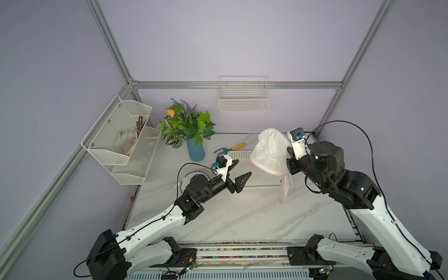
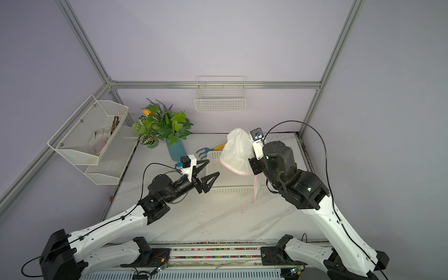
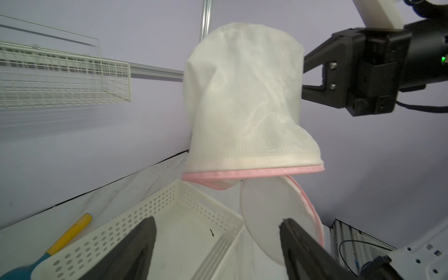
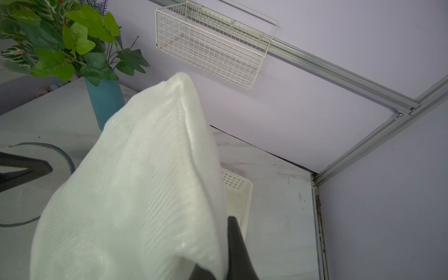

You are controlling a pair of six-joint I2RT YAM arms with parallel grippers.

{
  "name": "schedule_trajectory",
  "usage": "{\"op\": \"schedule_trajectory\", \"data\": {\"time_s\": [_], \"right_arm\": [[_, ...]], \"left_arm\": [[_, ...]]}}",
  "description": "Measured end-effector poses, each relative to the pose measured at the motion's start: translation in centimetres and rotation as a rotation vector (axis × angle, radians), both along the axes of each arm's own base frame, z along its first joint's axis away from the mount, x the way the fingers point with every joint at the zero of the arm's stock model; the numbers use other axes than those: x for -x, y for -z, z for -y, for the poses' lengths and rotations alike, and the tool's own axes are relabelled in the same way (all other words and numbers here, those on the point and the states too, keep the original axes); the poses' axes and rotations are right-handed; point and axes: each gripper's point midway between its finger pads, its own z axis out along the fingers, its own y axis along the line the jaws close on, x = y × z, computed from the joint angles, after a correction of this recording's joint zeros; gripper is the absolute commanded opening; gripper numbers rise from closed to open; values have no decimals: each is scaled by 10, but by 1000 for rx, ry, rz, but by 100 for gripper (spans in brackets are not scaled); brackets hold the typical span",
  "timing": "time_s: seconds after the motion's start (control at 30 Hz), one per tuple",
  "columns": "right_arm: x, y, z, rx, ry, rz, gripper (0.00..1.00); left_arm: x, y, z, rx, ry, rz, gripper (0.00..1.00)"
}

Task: Turn the laundry bag inside out
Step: Turn over the laundry bag.

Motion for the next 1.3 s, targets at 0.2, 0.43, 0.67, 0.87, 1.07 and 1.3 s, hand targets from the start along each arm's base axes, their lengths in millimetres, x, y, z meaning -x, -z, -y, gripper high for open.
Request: {"op": "schedule_trajectory", "data": {"time_s": [0.2, 0.43, 0.67, 0.87, 1.07, 1.3], "right_arm": [[6, 5, -32, 38, 40, -44, 0], [13, 5, -65, 34, 58, -73, 0], [19, -2, -72, -1, 58, -66, 0], [21, -5, -75, -15, 57, -63, 0], [20, -4, -77, -20, 61, -67, 0], [21, 2, -84, -28, 54, -88, 0]], "left_arm": [[16, 12, 48, -49, 95, 5, 87], [10, 8, 62, -50, 75, 12, 83], [7, 13, 62, -89, 58, 9, 61], [7, 27, 63, -139, 60, -27, 53], [7, 31, 63, -152, 61, -39, 39], [3, 30, 66, -153, 53, -49, 17]]}}
